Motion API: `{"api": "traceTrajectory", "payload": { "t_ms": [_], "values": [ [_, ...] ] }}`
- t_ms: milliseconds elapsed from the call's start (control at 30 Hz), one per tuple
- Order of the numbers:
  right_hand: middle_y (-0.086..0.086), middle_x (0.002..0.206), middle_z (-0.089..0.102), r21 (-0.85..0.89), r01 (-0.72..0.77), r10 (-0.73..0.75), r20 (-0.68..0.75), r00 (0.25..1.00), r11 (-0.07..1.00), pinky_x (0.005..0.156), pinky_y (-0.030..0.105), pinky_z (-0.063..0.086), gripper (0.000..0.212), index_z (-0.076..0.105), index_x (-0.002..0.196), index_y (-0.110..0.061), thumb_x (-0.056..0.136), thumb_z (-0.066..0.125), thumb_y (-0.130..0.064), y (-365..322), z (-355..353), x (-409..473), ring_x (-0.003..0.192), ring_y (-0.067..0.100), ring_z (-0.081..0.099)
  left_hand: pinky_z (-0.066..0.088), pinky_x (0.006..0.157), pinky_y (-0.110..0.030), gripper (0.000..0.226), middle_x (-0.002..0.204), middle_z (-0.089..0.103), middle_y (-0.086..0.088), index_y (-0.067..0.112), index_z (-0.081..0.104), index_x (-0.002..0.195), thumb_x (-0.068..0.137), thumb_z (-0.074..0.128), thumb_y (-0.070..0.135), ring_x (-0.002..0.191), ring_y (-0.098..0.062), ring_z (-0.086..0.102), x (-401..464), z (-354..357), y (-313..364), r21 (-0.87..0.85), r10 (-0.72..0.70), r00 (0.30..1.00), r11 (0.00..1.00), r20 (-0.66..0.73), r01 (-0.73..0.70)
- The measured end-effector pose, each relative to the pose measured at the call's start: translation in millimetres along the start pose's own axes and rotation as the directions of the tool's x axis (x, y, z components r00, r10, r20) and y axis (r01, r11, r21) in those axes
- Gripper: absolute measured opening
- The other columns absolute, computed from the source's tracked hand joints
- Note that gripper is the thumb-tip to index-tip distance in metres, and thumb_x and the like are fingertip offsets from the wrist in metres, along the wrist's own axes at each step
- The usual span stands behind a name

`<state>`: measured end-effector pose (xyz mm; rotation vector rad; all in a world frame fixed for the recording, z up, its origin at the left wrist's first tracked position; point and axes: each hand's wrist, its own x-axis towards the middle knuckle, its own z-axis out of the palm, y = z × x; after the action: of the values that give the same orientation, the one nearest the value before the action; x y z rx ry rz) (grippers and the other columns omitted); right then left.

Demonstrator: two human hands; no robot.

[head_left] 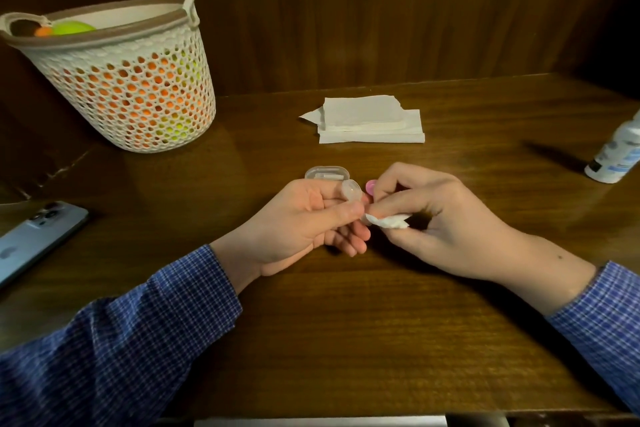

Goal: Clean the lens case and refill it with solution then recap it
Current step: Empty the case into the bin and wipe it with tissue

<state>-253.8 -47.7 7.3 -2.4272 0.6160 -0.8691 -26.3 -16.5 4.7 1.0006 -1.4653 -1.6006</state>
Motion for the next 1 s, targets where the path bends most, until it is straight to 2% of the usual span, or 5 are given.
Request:
{"api": "traceTrajectory", "payload": {
  "t_ms": [200, 333, 433, 600, 1000],
  "values": [
    [-0.002, 0.098, 0.069, 0.072, -0.113, 0.11, 0.042, 0.993, 0.991, 0.091, 0.04, 0.054, 0.014, 0.082, 0.101, -0.019, 0.089, 0.075, -0.023, -6, -3, 3, 0.095, 0.019, 0.067, 0.058, 0.067, -0.025, 0.02, 0.085, 0.073, -0.01, -0.002, 0.068, 0.114, 0.101, 0.056, 0.006, 0.077, -0.02, 0.071, -1, 0, -2, 0.12, 0.02, 1.0, 0.993, -0.009, -0.019],
    [0.015, 0.093, 0.072, 0.264, -0.247, 0.182, 0.246, 0.952, 0.932, 0.108, 0.037, 0.046, 0.014, 0.081, 0.087, -0.016, 0.092, 0.072, -0.026, -4, -23, 8, 0.092, 0.033, 0.067, 0.058, 0.07, -0.026, 0.019, 0.088, 0.074, -0.009, 0.005, 0.07, 0.113, 0.1, 0.058, 0.011, 0.08, -0.021, 0.071, -2, 1, 0, 0.137, 0.018, 0.999, 0.99, 0.032, -0.022],
    [0.017, 0.086, 0.072, 0.422, -0.259, 0.195, 0.189, 0.962, 0.869, 0.094, 0.045, 0.054, 0.015, 0.079, 0.082, -0.024, 0.094, 0.071, -0.021, -3, -25, 8, 0.085, 0.038, 0.066, 0.058, 0.069, -0.025, 0.019, 0.087, 0.073, -0.009, 0.003, 0.069, 0.11, 0.098, 0.058, 0.014, 0.078, -0.018, 0.071, -1, -1, 2, 0.042, 0.01, 0.999, 0.999, 0.046, -0.012],
    [-0.004, 0.09, 0.075, 0.162, -0.08, 0.099, -0.109, 0.989, 0.984, 0.077, 0.035, 0.057, 0.013, 0.081, 0.099, -0.017, 0.09, 0.076, -0.01, -2, -17, 5, 0.085, 0.019, 0.07, 0.058, 0.066, -0.023, 0.017, 0.086, 0.074, -0.01, 0.008, 0.073, 0.102, 0.095, 0.062, 0.019, 0.076, -0.017, 0.072, 1, -1, 2, -0.021, 0.003, 0.999, 1.0, 0.043, -0.002],
    [0.002, 0.087, 0.071, -0.023, 0.014, -0.017, -0.172, 0.985, 1.0, 0.07, 0.034, 0.057, 0.014, 0.083, 0.095, -0.014, 0.084, 0.076, -0.011, -6, -2, 2, 0.08, 0.017, 0.066, 0.058, 0.067, -0.023, 0.037, 0.087, 0.075, -0.009, -0.005, 0.065, 0.121, 0.092, 0.062, 0.019, 0.076, -0.017, 0.072, 2, 0, 2, -0.004, -0.02, 0.999, 1.0, 0.024, 0.021]
  ]
}}
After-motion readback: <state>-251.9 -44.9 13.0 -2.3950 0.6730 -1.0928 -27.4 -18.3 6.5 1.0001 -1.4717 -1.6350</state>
